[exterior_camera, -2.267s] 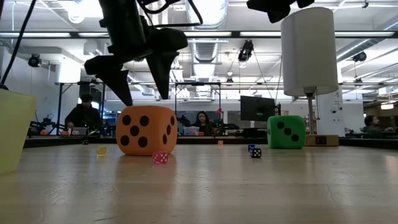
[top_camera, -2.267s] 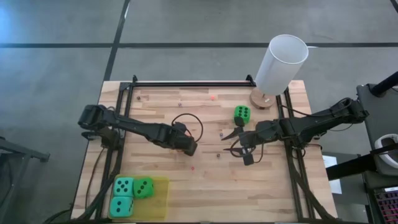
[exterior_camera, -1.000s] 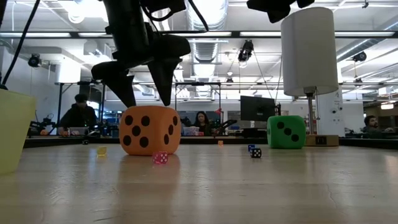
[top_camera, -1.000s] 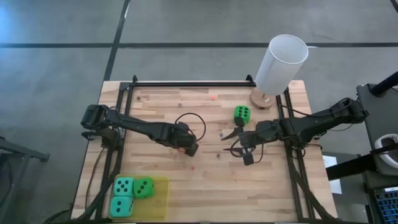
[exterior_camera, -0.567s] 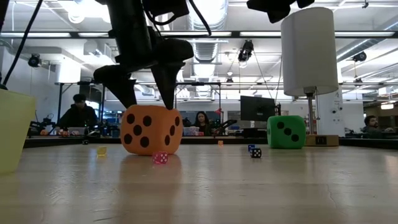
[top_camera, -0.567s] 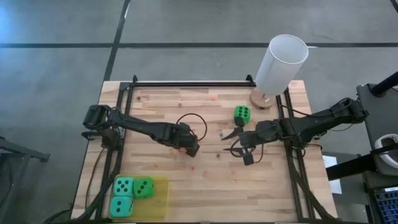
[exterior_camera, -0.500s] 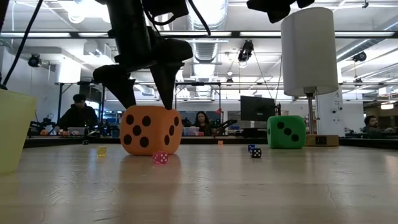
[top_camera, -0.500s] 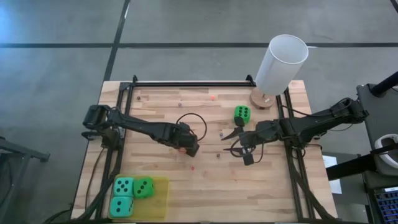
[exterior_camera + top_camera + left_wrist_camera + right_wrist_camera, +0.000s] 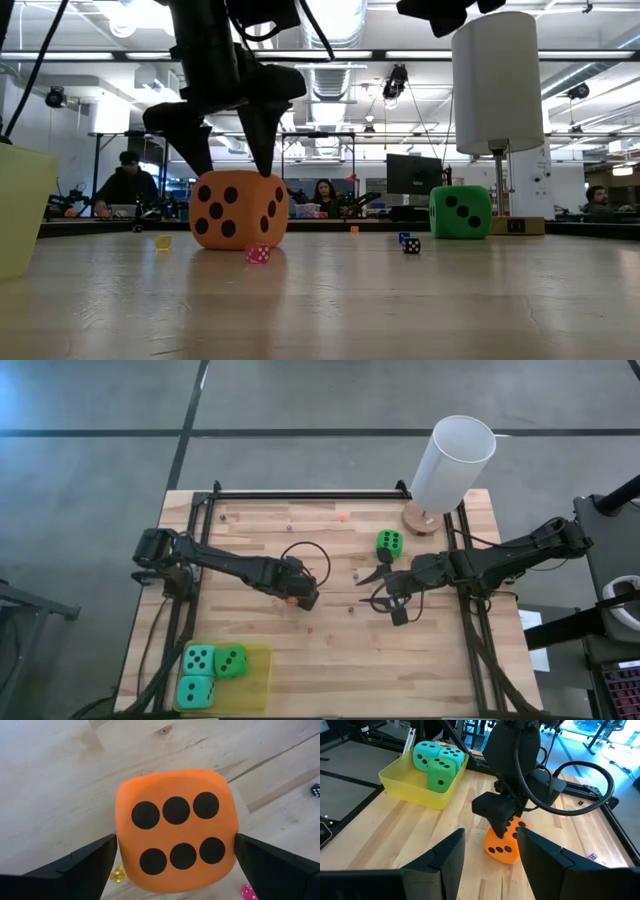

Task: Pick & Place Dice
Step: Put the large orange dice into the yellow bin

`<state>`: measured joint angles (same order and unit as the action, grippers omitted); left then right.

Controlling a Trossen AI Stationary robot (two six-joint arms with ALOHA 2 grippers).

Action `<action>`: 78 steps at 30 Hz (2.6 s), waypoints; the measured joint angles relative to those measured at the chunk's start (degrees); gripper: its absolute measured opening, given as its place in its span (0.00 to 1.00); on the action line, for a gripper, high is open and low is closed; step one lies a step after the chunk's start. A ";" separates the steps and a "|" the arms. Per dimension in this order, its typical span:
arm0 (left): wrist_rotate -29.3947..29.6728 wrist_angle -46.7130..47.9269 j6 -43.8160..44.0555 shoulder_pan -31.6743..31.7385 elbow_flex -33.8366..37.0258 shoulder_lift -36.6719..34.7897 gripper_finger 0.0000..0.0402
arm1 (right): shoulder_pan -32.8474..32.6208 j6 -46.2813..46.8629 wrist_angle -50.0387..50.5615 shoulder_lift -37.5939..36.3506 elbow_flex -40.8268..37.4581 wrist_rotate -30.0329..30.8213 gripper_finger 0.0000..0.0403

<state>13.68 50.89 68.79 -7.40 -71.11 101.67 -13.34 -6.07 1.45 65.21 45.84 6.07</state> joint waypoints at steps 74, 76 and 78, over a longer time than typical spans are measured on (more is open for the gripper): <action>2.57 2.94 -6.80 -0.37 -2.66 -0.05 1.00 | 0.00 -0.07 0.00 -0.09 0.00 0.00 0.45; 2.55 3.15 -6.75 -0.37 -3.02 -0.03 0.99 | -0.02 -0.03 0.00 -0.09 0.00 -0.02 0.45; 2.49 3.24 -6.56 -0.36 -3.44 -0.03 0.99 | 0.00 -0.09 0.00 -0.09 0.00 0.00 0.45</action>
<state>16.17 54.13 62.23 -7.76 -74.56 101.65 -13.34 -6.15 1.45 65.12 45.84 6.07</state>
